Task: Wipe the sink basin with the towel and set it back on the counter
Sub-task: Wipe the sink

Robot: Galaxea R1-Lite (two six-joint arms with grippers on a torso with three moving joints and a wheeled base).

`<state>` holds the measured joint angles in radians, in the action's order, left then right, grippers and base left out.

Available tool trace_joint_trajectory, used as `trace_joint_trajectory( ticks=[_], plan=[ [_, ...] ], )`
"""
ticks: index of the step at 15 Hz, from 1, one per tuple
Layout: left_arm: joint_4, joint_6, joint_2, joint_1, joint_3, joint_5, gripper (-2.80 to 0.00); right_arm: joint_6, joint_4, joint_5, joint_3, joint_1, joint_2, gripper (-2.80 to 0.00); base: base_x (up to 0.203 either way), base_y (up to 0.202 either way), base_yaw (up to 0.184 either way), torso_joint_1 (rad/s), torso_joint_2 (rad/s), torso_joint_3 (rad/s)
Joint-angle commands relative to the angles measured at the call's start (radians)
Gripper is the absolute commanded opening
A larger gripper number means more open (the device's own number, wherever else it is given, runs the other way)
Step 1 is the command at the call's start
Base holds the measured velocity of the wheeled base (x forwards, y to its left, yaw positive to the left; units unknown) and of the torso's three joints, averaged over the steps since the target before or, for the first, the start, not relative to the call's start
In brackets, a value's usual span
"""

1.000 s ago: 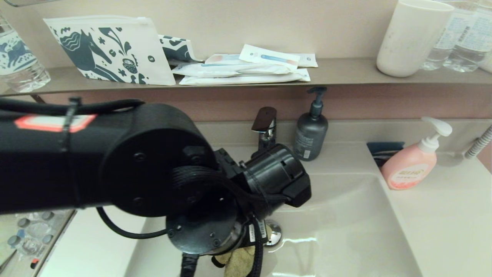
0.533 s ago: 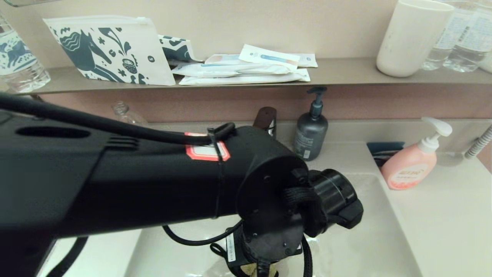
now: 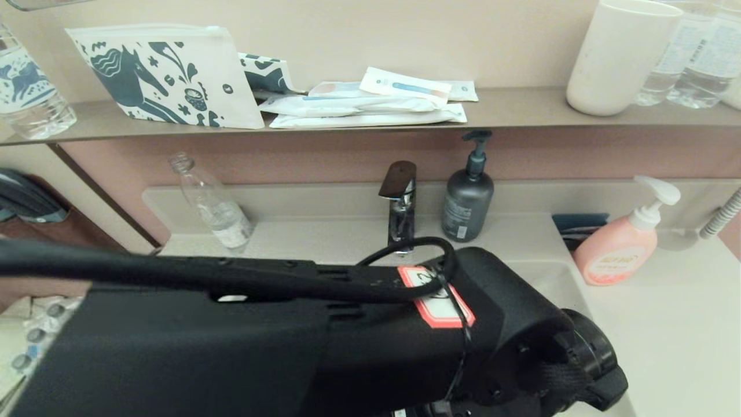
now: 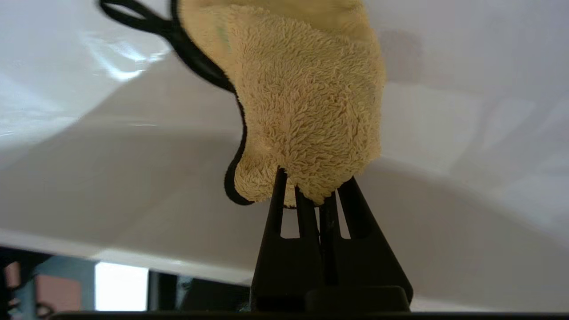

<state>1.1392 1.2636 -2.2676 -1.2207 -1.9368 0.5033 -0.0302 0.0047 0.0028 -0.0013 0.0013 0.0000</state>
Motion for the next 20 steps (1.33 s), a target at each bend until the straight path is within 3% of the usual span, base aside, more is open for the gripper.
trace_joint_trajectory(
  ticks=[1,7,10,13,16,18,20],
  plan=[
    [-0.032,0.005,-0.048,-0.027,-0.002,0.004,-2.80,0.000,0.000,0.000,0.001,0.000,0.002,-2.80,0.000,0.000,0.000,0.000,0.00,0.000],
    [-0.186,-0.010,-0.112,-0.036,-0.002,-0.001,-2.80,0.000,0.000,0.000,0.000,0.000,0.002,-2.80,0.000,0.000,0.000,0.000,0.00,0.000],
    [-0.232,-0.015,-0.095,-0.006,-0.001,-0.077,-2.80,-0.001,0.000,0.000,0.000,0.000,0.002,-2.80,0.000,0.000,0.000,0.000,0.00,0.000],
    [-0.281,-0.088,-0.042,0.012,0.025,-0.189,-2.80,0.000,0.000,0.000,0.000,0.000,0.002,-2.80,0.000,0.000,0.000,0.000,0.00,0.000],
    [-0.432,-0.125,0.007,0.013,0.127,-0.234,-2.80,-0.001,0.000,0.000,0.000,0.000,0.002,-2.80,0.000,0.000,0.000,0.000,0.00,0.000],
    [-0.572,-0.138,0.028,0.016,0.195,-0.246,-2.80,-0.001,0.000,0.000,0.000,0.000,0.002,-2.80,0.000,0.000,0.000,0.000,0.00,0.000],
    [-0.640,-0.140,0.030,0.021,0.243,-0.245,-2.80,-0.001,0.000,0.000,0.000,0.000,0.002,-2.80,0.000,0.000,0.000,0.000,0.00,0.000]
  ],
)
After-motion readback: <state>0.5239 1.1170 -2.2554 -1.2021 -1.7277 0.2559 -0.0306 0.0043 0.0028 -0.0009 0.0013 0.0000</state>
